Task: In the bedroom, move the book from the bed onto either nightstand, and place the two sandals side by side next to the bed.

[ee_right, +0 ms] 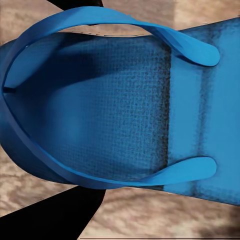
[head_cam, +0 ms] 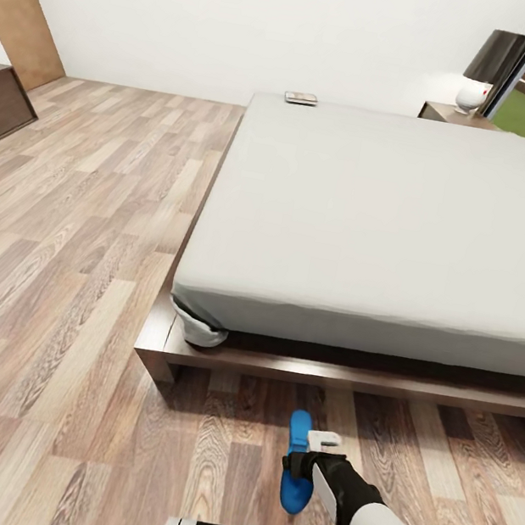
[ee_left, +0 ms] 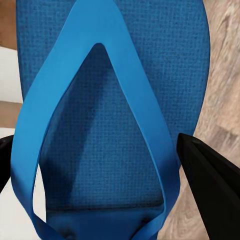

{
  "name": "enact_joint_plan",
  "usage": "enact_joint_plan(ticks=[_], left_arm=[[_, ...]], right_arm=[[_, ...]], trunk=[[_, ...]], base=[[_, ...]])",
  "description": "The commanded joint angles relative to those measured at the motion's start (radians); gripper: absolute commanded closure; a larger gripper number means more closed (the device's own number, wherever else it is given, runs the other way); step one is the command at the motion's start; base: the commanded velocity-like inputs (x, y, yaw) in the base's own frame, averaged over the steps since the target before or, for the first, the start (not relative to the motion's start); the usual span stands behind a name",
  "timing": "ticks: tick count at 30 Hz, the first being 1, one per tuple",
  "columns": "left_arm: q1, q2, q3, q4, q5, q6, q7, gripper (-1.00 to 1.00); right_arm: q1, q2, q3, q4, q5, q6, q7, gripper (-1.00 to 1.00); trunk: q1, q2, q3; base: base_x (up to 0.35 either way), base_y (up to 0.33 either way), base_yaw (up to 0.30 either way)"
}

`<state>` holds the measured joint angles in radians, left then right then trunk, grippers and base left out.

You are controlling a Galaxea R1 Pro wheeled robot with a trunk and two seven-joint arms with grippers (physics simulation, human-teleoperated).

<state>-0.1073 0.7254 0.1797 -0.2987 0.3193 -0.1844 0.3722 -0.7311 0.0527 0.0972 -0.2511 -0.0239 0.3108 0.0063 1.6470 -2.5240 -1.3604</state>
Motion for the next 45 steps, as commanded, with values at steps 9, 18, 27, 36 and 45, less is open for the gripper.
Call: enact_joint_plan(ticks=[9, 18, 27, 36, 45], left_arm=[[-0.001, 0.033, -0.003, 0.0, 0.009, 0.0, 0.004, 1.0], [0.0, 0.029, -0.002, 0.003, 0.008, -0.008, 0.011, 1.0], [0.0, 0.028, -0.002, 0.007, 0.009, -0.009, 0.011, 1.0], [0.0, 0.028, -0.001, 0.007, 0.009, -0.009, 0.013, 1.0], [0.0, 0.028, 0.0, 0.007, 0.01, -0.008, 0.013, 1.0]], right_arm=[[0.001, -0.012, 0.007, -0.002, -0.004, 0.005, 0.006, 1.0], [0.001, -0.016, 0.009, -0.001, -0.004, 0.004, 0.009, 1.0], [0.001, -0.039, 0.011, 0.006, -0.004, 0.002, 0.01, 1.0], [0.001, -0.037, 0.026, 0.002, -0.004, 0.006, 0.01, 1.0], [0.001, -0.041, 0.034, 0.008, -0.004, 0.007, 0.01, 1.0]], trunk=[[0.0, 0.0, -0.001], [0.0, 0.0, -0.001], [0.0, 0.0, -0.001], [0.0, 0.0, -0.001], [0.0, 0.0, -0.001]], base=[[0.002, 0.003, 0.0], [0.034, 0.069, 0.0], [0.018, 0.078, 0.0], [0.001, 0.006, 0.0], [0.0, 0.07, 0.0]])
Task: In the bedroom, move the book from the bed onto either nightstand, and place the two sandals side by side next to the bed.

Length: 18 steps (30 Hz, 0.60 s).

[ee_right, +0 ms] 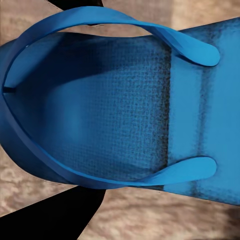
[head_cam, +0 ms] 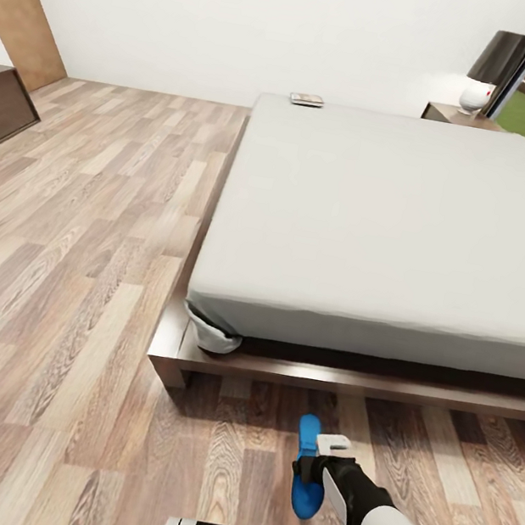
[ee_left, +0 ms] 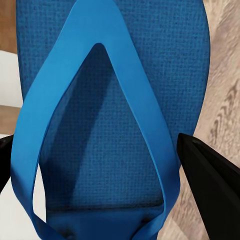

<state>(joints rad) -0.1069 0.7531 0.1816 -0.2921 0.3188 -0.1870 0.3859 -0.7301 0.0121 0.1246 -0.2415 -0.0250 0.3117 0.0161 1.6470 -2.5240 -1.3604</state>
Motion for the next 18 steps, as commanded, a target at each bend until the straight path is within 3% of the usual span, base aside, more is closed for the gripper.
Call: enact_joint_plan(ticks=[1, 18], left_arm=[[-0.001, 0.0, -0.002, 0.001, 0.011, -0.006, -0.001, 1.0], [-0.001, 0.0, -0.003, 0.001, 0.011, -0.007, -0.001, 1.0]], right_arm=[[0.0, 0.0, 0.007, -0.001, -0.003, 0.006, 0.001, 1.0], [0.0, 0.0, 0.007, 0.001, -0.004, 0.006, -0.001, 1.0]], trunk=[[0.0, 0.0, -0.001], [0.0, 0.0, -0.001]], base=[[0.0, 0.061, 0.0], [0.0, 0.012, 0.0]])
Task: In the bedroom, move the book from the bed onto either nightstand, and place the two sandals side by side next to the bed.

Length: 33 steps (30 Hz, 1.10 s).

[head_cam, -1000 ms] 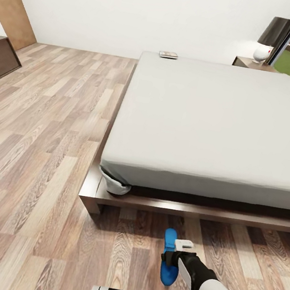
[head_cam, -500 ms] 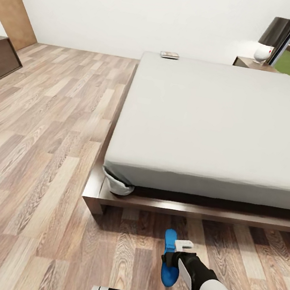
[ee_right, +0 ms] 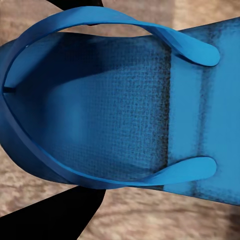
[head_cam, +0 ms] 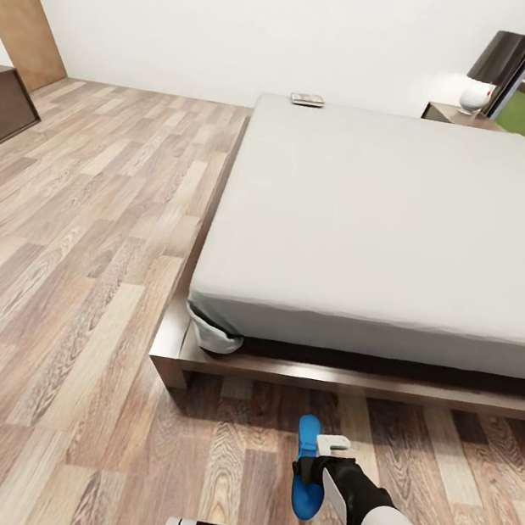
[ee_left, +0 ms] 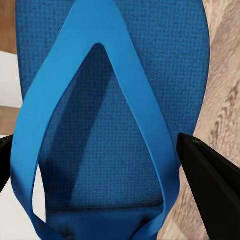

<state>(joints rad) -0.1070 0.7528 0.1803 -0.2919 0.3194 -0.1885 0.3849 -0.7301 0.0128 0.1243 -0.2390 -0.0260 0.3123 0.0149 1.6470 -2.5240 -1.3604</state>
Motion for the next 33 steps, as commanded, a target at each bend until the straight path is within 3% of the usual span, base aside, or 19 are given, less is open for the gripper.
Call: enact_joint_plan(ticks=[1, 8, 15, 23, 33], left_arm=[[0.0, 0.0, -0.002, 0.0, 0.01, -0.006, -0.001, 1.0], [0.0, 0.0, -0.002, 0.0, 0.01, -0.005, -0.001, 1.0], [0.0, 0.0, -0.001, 0.0, 0.01, -0.006, 0.0, 1.0], [0.0, -0.001, -0.001, 0.0, 0.01, -0.006, 0.0, 1.0], [0.0, 0.0, -0.001, -0.001, 0.01, -0.006, 0.0, 1.0]], right_arm=[[0.0, -0.001, 0.007, -0.002, -0.003, 0.006, 0.001, 1.0], [0.0, 0.002, 0.006, -0.003, -0.003, 0.005, 0.0, 1.0], [0.0, 0.008, 0.006, -0.007, -0.002, 0.005, -0.001, 1.0], [0.0, 0.005, 0.006, -0.009, -0.002, 0.003, -0.002, 1.0], [0.0, 0.003, 0.006, -0.011, -0.002, 0.001, -0.003, 1.0]], trunk=[[0.0, 0.0, -0.004], [0.003, -0.002, -0.032], [0.003, -0.002, -0.032], [0.007, -0.004, -0.062], [0.007, -0.004, -0.062]], base=[[0.0, 0.0, 0.0], [0.0, 0.0, 0.0], [0.0, 0.0, 0.0], [0.0, 0.0, 0.0], [0.0, 0.0, 0.0]])
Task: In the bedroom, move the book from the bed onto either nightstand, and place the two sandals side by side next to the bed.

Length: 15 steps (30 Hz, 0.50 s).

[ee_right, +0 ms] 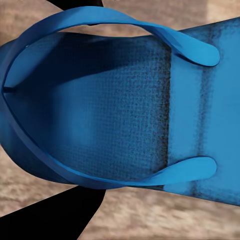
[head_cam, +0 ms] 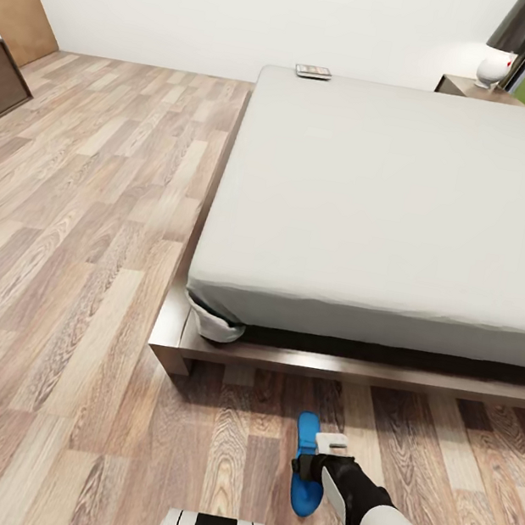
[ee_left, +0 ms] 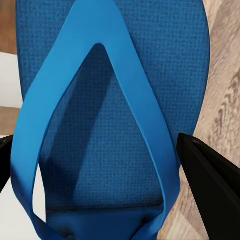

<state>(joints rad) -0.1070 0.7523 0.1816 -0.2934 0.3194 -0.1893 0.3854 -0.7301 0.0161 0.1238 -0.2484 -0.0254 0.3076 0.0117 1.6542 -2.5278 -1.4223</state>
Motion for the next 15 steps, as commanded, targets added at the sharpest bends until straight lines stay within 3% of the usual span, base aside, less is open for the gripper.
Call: enact_joint_plan(ticks=[1, 9, 15], left_arm=[[0.0, 0.0, -0.002, 0.0, 0.01, -0.005, 0.0, 1.0], [0.0, 0.0, -0.002, 0.0, 0.01, -0.005, 0.0, 1.0], [0.0, 0.0, -0.001, -0.002, 0.01, -0.005, 0.0, 1.0]], right_arm=[[0.0, 0.0, 0.006, -0.002, -0.003, 0.006, 0.001, 1.0], [-0.001, -0.001, 0.005, -0.007, -0.004, 0.005, 0.0, 1.0], [-0.008, 0.0, 0.005, -0.008, -0.004, -0.007, -0.001, 1.0]], trunk=[[0.0, 0.0, -0.001], [0.003, -0.002, -0.032], [0.003, -0.002, -0.032]], base=[[0.0, 0.0, 0.0], [0.0, 0.0, 0.0], [0.0, 0.0, 0.0]])
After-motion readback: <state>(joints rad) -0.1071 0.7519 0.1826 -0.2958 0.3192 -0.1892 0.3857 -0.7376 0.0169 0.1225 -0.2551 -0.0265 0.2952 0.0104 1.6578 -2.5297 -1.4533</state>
